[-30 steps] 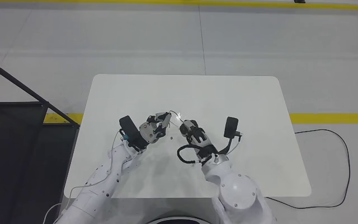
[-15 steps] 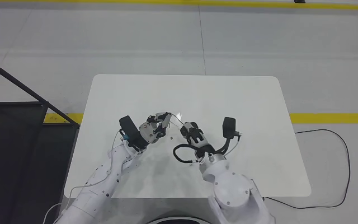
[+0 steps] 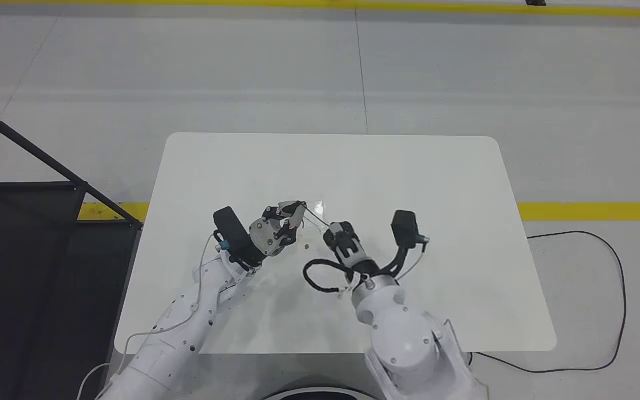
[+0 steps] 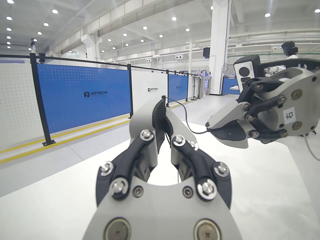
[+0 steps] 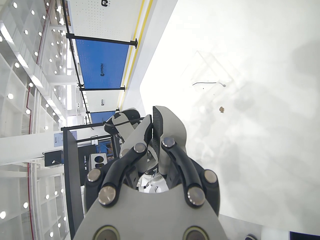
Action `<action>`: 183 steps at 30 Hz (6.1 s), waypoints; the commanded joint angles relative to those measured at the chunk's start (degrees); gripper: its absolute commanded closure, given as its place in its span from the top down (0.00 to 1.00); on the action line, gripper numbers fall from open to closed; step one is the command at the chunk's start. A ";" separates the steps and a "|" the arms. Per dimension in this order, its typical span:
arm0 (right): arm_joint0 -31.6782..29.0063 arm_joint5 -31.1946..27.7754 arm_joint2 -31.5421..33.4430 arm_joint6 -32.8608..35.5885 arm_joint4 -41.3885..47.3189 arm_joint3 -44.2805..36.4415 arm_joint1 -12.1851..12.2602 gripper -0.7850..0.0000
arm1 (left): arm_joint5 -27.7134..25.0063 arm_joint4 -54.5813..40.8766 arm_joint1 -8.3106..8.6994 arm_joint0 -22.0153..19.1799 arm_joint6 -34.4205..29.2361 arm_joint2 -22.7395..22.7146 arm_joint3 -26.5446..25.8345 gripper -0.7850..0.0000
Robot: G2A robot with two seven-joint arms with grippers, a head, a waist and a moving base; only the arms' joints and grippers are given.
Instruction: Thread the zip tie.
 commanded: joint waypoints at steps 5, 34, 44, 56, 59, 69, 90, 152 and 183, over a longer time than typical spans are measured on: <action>0.41 0.57 -0.35 -0.18 -0.30 0.14 -0.36 0.00 | 0.00 0.00 0.00 0.00 0.00 0.00 0.00 0.00; -3.83 -15.60 5.68 1.06 16.29 -3.46 -1.74 0.00 | 0.00 0.00 0.00 0.00 0.00 0.00 0.00 0.00; -3.67 -22.53 8.14 3.71 22.85 -0.93 -1.83 0.00 | 0.00 0.00 0.00 0.00 0.00 0.00 0.00 0.00; -1.49 -27.88 8.08 0.38 27.66 2.61 -2.52 0.00 | 0.00 0.00 0.00 0.00 0.00 0.00 0.00 0.00; -1.44 -29.80 8.00 0.48 28.64 3.33 -2.62 0.00 | 0.00 0.00 0.00 0.00 0.00 0.00 0.00 0.00; -0.87 -29.10 7.95 0.34 28.22 4.23 -2.63 0.00 | 0.00 0.00 0.00 0.00 0.00 0.00 0.00 0.00; -3.21 -25.05 9.43 7.72 20.39 3.96 -1.15 0.00 | 1.84 -1.55 0.02 1.51 -2.52 -1.28 -2.64 0.00; -1.14 -14.19 5.58 6.93 6.15 4.08 -0.14 0.00 | 2.73 1.87 -0.85 2.86 0.92 -2.67 -3.75 0.00; -5.69 -23.56 9.66 7.64 16.62 0.27 -0.24 0.00 | 4.63 4.28 -1.19 2.81 1.39 -2.62 -2.99 0.00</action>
